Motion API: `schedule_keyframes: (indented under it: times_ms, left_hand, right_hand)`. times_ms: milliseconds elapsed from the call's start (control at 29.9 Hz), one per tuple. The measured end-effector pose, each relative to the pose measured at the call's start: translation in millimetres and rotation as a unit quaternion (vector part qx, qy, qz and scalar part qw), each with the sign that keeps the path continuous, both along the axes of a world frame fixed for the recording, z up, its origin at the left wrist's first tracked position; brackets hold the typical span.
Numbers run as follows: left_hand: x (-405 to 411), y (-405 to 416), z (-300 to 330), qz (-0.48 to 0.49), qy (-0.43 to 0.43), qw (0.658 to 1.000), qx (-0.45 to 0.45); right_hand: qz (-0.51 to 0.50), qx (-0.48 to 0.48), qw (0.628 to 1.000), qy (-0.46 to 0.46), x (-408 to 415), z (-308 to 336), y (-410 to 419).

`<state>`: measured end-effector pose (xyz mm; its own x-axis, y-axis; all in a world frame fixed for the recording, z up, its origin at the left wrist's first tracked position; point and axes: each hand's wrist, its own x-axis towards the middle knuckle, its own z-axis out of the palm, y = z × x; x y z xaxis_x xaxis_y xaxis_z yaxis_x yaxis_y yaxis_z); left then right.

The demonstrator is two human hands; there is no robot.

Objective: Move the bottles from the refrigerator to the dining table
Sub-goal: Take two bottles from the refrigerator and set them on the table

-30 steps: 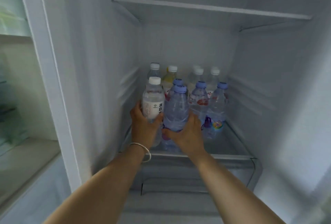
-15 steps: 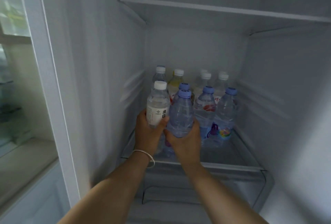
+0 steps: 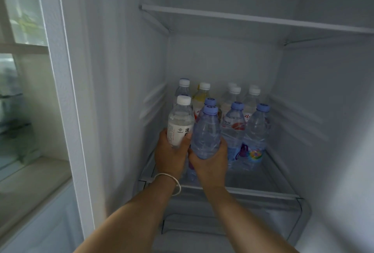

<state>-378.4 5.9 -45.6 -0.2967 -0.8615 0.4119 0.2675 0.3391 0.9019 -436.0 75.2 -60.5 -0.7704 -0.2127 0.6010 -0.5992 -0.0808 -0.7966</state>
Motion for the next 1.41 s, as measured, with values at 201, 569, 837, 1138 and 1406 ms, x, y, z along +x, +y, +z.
schedule_keyframes:
  times_ms: [201, 569, 837, 1138, 1406]
  left_hand:
    - [13.3, 11.0, 17.3, -0.004, 0.003, 1.000, -0.006]
    - [99.4, 60.4, 29.9, -0.108, 0.008, 0.994, -0.028]
    - [199.8, 138.3, 15.8, -0.256, -0.020, 0.965, -0.050]
    - [281.3, 251.1, 16.8, -0.393, -0.022, 0.919, -0.025]
    - [342.5, 347.6, 21.8, -0.489, -0.004, 0.871, -0.054]
  right_hand:
    - [0.015, 0.009, 1.000, -0.007, 6.2, 12.7, 10.2]
    - [-0.080, -0.010, 0.996, 0.023, 107.6, 33.5, 82.0]
    - [-0.216, -0.018, 0.976, -0.013, 234.4, 13.9, 174.2]
    - [-0.340, -0.020, 0.940, -0.023, 350.4, 23.4, 288.7]
    - [-0.452, -0.038, 0.891, -0.033, 430.8, 25.2, 382.9]
